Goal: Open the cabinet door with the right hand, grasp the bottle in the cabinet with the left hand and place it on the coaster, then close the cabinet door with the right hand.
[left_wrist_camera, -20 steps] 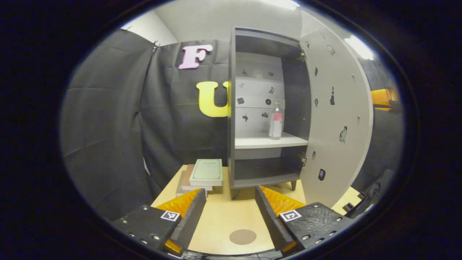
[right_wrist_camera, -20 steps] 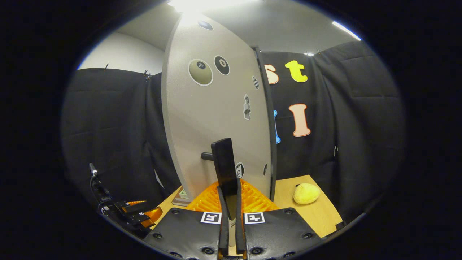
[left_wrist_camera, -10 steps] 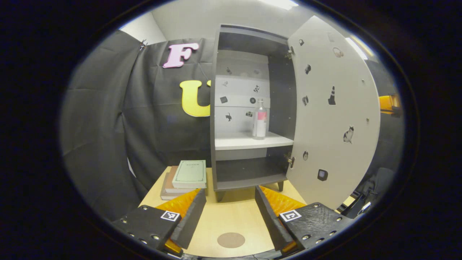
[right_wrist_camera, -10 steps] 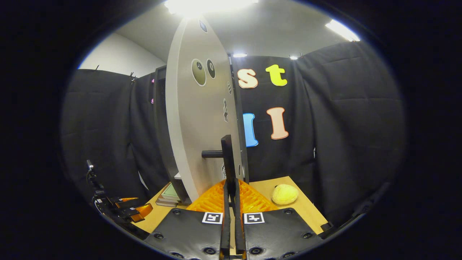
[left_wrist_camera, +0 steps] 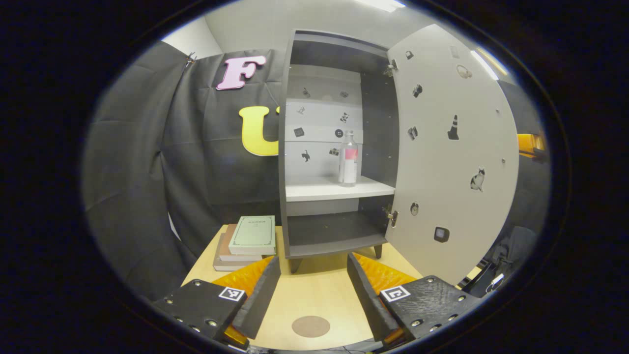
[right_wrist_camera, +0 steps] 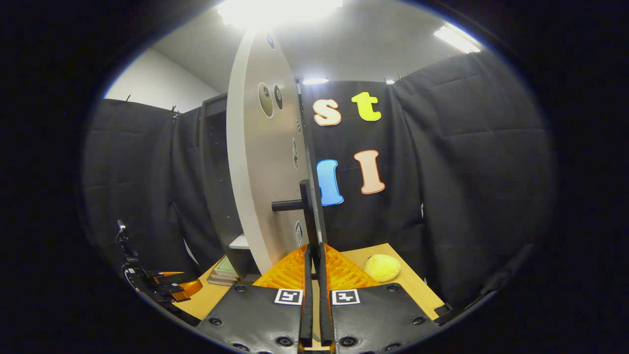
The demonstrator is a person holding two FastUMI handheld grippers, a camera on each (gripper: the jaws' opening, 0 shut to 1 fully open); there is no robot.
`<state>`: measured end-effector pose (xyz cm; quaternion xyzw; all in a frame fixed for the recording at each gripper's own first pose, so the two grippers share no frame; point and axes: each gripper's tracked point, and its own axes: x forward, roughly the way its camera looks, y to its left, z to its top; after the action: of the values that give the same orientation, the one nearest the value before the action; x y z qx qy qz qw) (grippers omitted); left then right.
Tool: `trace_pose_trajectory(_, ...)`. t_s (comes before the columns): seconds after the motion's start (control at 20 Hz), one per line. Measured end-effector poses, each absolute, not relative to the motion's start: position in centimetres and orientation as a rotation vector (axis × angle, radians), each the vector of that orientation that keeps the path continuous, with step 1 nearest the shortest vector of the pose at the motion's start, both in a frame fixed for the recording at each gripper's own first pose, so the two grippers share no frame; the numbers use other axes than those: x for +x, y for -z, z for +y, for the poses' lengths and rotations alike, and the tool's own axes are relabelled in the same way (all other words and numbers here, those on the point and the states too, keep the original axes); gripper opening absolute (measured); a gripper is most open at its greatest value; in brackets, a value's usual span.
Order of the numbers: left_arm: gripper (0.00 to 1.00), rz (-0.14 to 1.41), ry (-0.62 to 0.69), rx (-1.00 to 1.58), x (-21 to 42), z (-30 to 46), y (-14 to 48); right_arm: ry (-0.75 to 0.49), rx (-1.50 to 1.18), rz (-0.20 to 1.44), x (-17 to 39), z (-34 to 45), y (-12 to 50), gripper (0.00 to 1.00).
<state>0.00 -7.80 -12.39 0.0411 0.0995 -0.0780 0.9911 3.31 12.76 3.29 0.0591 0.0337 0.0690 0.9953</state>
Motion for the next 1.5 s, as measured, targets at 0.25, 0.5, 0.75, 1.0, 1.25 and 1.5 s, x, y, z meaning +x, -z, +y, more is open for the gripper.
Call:
trace_pose_trajectory(0.25, 0.85, 0.199, 0.176, 0.085, 0.9, -8.4, 12.4, -0.065, 0.151, 0.067, 2.9, 11.8, -3.1, 0.07)
trace_pose_trajectory(0.5, 0.83, 0.195, 0.208, 0.09, 1.9, -9.2, 12.0, -0.067, 0.216, 0.08, 3.2, 12.4, -3.3, 0.08)
trace_pose_trajectory(0.75, 0.85, 0.157, 0.252, 0.063, 2.9, -9.1, 10.4, 0.048, 0.215, 0.133, 2.1, 10.3, -2.0, 0.02)
trace_pose_trajectory(1.0, 0.85, 0.117, 0.265, 0.027, 6.1, -8.5, 7.6, 0.19, 0.224, 0.137, 2.3, 7.9, -2.1, 0.02)
trace_pose_trajectory(1.25, 0.83, 0.049, 0.304, -0.038, 10.6, -10.5, 2.7, 0.243, 0.179, 0.134, 3.3, 5.8, -2.1, 0.05)
trace_pose_trajectory(1.5, 0.84, -0.016, 0.326, -0.043, 16.6, -13.4, -2.3, 0.203, 0.193, 0.151, 5.0, 6.1, -1.8, 0.19)
